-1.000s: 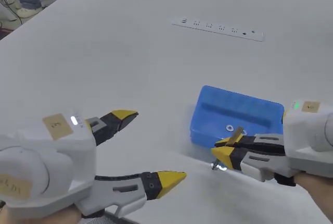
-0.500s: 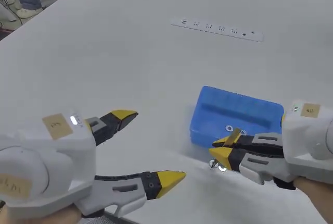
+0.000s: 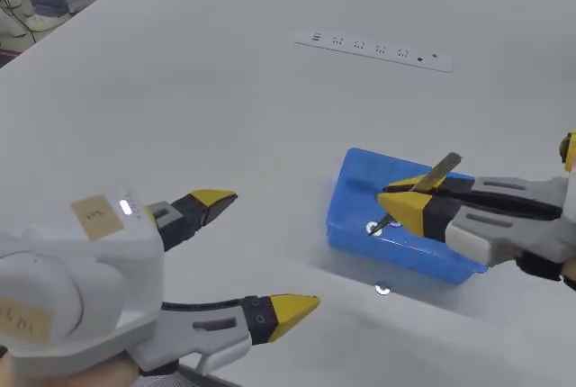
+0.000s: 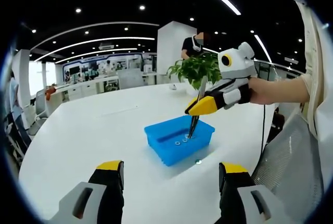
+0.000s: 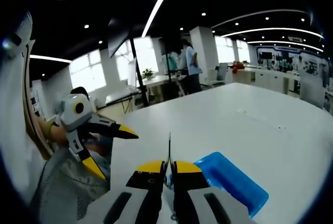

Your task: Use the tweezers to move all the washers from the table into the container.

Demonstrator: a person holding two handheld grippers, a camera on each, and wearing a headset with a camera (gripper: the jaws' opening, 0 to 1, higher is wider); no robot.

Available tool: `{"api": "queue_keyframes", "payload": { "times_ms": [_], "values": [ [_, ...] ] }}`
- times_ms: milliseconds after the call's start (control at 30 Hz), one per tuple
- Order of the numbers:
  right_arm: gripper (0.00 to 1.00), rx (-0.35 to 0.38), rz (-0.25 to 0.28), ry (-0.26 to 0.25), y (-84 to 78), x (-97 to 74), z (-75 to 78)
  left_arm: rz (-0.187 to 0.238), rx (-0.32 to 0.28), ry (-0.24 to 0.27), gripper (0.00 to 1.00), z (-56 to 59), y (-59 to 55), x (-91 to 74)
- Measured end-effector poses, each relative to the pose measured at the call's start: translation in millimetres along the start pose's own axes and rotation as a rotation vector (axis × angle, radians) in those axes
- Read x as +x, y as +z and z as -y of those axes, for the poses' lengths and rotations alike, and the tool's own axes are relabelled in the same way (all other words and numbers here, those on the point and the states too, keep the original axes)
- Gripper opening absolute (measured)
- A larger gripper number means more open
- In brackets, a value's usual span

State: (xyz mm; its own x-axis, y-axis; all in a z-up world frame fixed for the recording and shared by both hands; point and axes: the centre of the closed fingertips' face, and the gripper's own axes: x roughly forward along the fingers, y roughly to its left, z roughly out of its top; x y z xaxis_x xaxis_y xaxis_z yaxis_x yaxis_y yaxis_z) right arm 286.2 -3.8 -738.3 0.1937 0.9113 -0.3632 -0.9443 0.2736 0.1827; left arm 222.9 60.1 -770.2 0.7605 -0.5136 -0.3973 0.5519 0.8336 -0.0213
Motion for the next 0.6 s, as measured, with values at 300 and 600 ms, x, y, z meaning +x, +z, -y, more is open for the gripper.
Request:
{"api": "queue_keyframes", "payload": {
  "times_ms": [300, 600],
  "values": [
    [0.03, 0.004, 0.016, -0.036, 10.4, 8.0, 23.3, 0.001, 0.0, 0.002, 0.75, -0.7, 0.1, -0.1],
    [0.03, 0.006, -0.015, -0.05, 1.3, 22.6, 39.2, 0.0, -0.003, 0.0, 0.75, -0.3, 0.1, -0.2]
  ]
}}
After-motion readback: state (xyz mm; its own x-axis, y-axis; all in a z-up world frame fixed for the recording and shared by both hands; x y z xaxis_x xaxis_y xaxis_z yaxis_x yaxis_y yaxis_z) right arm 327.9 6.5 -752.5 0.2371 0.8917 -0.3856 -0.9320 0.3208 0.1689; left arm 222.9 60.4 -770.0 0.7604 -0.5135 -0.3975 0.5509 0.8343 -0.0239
